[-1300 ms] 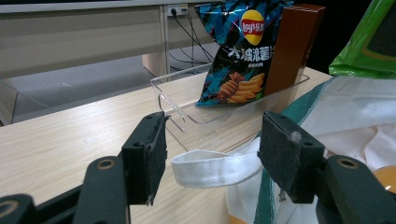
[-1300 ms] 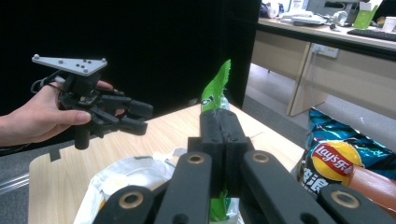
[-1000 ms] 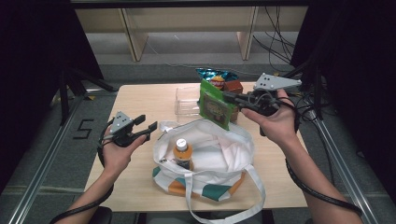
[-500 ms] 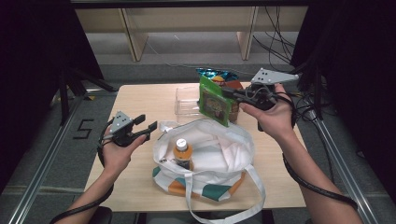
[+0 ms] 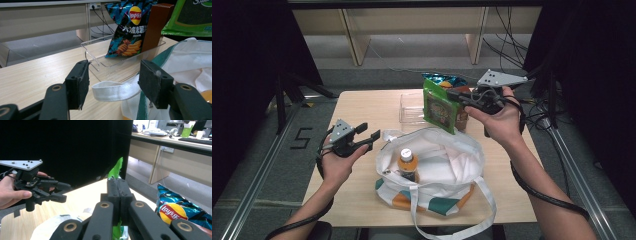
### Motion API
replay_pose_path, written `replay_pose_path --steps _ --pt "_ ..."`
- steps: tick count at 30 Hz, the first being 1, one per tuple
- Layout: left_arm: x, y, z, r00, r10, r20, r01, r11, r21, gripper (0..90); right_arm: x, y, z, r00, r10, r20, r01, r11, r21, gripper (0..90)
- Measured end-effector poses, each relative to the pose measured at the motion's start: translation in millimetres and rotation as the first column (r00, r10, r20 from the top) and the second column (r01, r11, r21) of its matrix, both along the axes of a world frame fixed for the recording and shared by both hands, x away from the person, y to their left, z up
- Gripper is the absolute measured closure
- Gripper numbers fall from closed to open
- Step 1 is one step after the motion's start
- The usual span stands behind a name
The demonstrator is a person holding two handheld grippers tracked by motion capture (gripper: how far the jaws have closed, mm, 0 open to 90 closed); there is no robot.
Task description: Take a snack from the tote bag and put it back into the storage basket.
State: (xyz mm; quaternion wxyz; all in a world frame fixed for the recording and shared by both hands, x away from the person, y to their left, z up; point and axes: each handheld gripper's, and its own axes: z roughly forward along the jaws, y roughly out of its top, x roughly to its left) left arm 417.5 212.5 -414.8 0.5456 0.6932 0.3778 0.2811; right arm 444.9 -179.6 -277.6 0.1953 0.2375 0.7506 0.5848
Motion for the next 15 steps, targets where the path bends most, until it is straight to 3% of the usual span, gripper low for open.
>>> replay_pose_path --steps 15 --pt "0.4 -0.3 -0.5 1.0 -0.002 -0.001 0.002 1.0 -0.001 40.7 13.9 4.9 2.4 0.9998 -0.021 -0.005 0.021 0.9997 0.01 90.0"
